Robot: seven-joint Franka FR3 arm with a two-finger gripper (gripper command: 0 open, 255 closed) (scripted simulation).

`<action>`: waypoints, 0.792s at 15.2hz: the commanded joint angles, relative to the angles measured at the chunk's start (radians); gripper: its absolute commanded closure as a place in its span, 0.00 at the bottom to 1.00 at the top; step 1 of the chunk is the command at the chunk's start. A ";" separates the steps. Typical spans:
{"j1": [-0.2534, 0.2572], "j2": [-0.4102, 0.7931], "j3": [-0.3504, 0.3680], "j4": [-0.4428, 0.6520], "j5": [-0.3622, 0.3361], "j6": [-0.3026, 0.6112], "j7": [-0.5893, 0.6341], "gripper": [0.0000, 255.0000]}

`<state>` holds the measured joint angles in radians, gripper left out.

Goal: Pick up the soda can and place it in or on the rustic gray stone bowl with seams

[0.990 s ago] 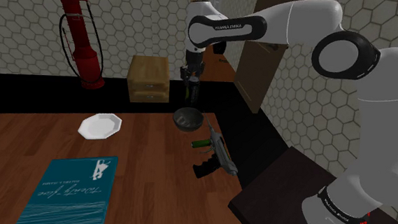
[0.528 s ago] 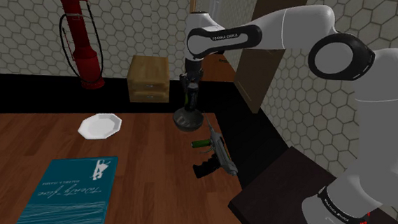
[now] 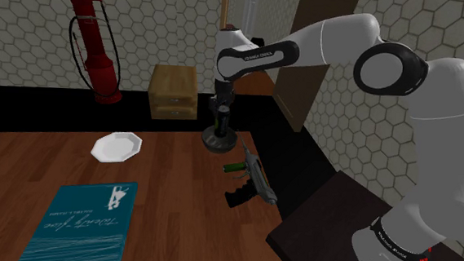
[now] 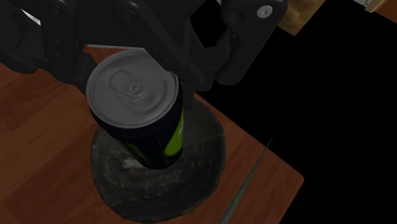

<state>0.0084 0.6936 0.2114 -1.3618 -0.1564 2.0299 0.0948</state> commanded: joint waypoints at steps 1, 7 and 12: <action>-0.001 0.003 -0.001 -0.009 -0.001 0.013 0.001 1.00; -0.001 0.003 -0.001 -0.009 -0.001 0.013 0.001 1.00; -0.001 0.003 -0.001 -0.009 -0.001 0.013 0.001 0.00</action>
<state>0.0077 0.6963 0.2106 -1.3709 -0.1574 2.0428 0.0955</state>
